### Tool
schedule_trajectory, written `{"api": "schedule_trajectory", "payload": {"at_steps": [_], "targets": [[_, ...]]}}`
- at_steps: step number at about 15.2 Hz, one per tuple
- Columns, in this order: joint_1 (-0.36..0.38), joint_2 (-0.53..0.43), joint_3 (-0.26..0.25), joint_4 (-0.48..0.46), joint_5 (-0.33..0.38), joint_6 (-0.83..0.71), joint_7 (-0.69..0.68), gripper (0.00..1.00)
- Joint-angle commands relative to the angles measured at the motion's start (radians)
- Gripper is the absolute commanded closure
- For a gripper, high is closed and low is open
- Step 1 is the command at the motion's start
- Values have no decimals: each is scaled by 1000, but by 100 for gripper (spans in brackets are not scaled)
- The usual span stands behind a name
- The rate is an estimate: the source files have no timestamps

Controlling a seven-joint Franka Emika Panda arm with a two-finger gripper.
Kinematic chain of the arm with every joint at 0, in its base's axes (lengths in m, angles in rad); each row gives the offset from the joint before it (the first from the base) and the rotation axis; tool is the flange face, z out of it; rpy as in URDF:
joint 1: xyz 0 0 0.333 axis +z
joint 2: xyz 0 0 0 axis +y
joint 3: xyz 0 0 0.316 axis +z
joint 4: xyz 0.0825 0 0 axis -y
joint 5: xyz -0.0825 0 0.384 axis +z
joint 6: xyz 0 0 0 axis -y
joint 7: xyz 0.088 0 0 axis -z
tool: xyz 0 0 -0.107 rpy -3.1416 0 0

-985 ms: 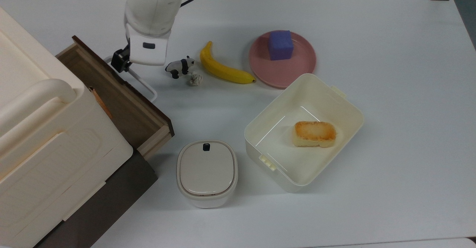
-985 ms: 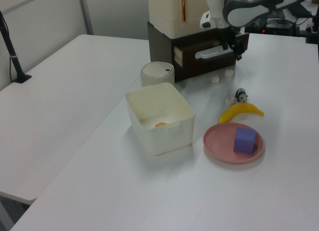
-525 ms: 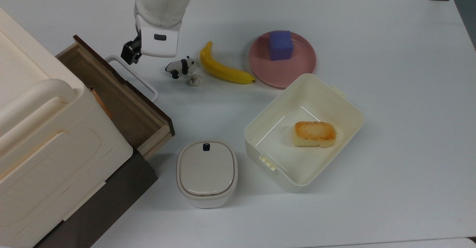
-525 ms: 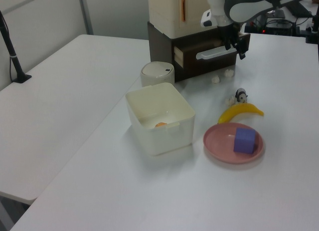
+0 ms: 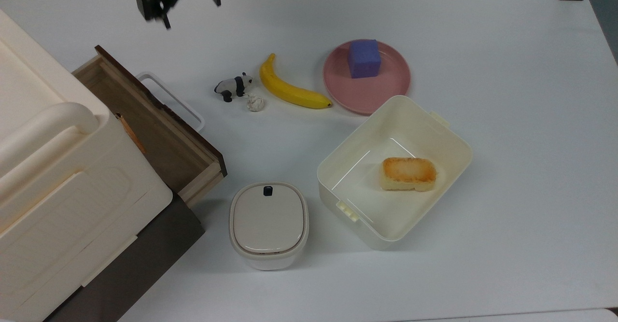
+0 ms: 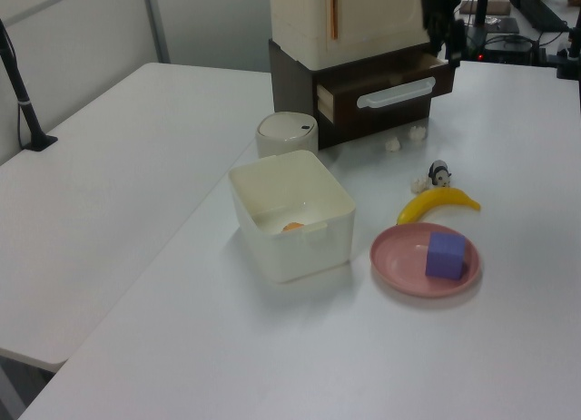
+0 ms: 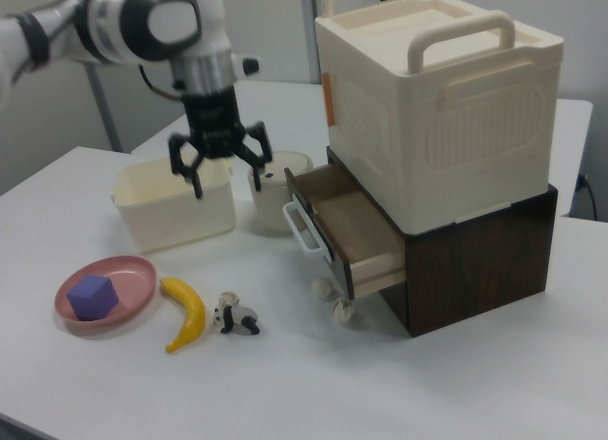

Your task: Slide open the drawer

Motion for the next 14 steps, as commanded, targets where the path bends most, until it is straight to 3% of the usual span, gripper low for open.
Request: {"api": "schedule_trajectory", "payload": {"at_steps": [1,5,9,14], "targets": [[7,-89,-19,-21,78,-10,261,0],[19,-112,-18,-18,127,3,580,0],[22,-150,-6,-16,132,-1,817,0],[22,-169,-6,-24,132,-1,860,0]]}}
